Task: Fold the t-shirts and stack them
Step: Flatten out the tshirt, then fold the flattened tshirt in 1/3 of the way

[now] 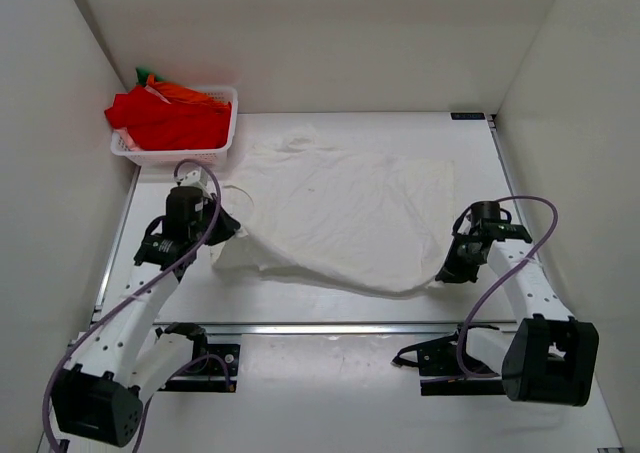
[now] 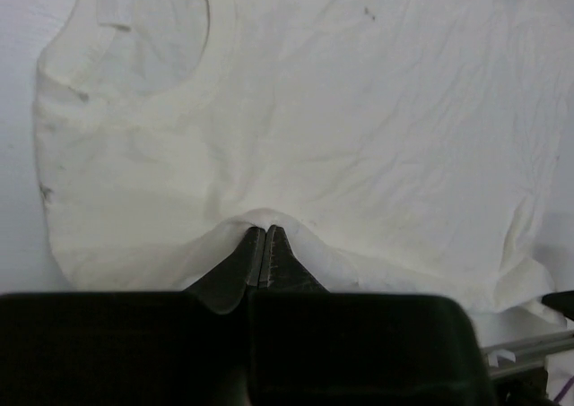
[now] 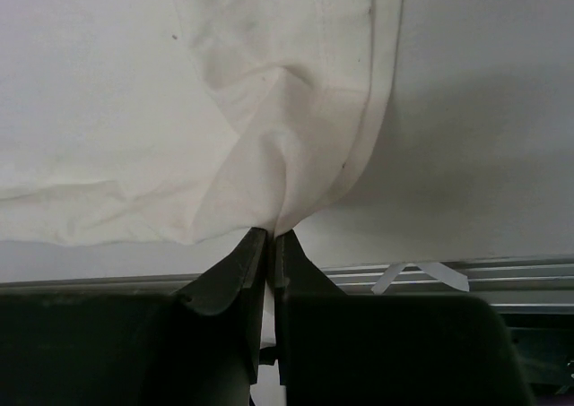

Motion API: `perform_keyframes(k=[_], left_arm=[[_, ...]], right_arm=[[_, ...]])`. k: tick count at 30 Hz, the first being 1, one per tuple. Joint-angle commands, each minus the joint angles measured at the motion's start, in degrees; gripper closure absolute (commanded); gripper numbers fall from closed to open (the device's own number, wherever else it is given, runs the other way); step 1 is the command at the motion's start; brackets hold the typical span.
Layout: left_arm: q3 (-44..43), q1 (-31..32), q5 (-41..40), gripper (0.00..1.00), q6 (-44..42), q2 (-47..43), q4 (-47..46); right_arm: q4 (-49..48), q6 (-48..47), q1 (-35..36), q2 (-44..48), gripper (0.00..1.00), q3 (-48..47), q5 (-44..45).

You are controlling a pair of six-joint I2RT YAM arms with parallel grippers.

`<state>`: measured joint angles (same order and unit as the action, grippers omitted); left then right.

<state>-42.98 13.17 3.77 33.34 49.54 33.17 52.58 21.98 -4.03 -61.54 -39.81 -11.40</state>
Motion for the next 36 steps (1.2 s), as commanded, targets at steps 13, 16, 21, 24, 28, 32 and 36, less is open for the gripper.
perform_keyframes(k=[13,16,21,24,28,32,36], left_arm=[[-10.97,-1.39,-3.33,1.00,-7.33,19.98,-12.42],[-12.65,-1.92,-3.59,1.00,-8.64,22.53,-13.21],[-15.90,-2.01,-3.68,1.00,-9.17,26.74,-14.36],[-17.13,-2.44,-3.68,1.00,-9.61,29.11,-15.06],[-18.54,-2.36,-3.68,1.00,-9.97,32.01,-15.94],[-20.99,-2.36,-3.68,1.00,-10.14,35.88,-17.43],[-28.27,-3.24,-3.68,0.92,-9.96,42.46,-18.32]], right_arm=[[-7.22,-3.61,-4.58,-12.20,0.99,-9.58,0.77],[-7.41,-3.78,-5.11,-13.69,1.00,-10.63,0.24],[-9.59,-3.08,-5.46,-15.89,1.00,-11.34,-0.12],[-10.21,-3.26,-5.98,-17.03,1.00,-11.25,-1.69],[-11.88,-3.08,-6.78,-18.35,1.00,-11.34,-2.66],[-13.73,-2.03,-8.79,-19.76,0.99,-10.82,-7.40],[-20.48,2.36,-12.31,-18.98,0.97,-9.33,-16.00]])
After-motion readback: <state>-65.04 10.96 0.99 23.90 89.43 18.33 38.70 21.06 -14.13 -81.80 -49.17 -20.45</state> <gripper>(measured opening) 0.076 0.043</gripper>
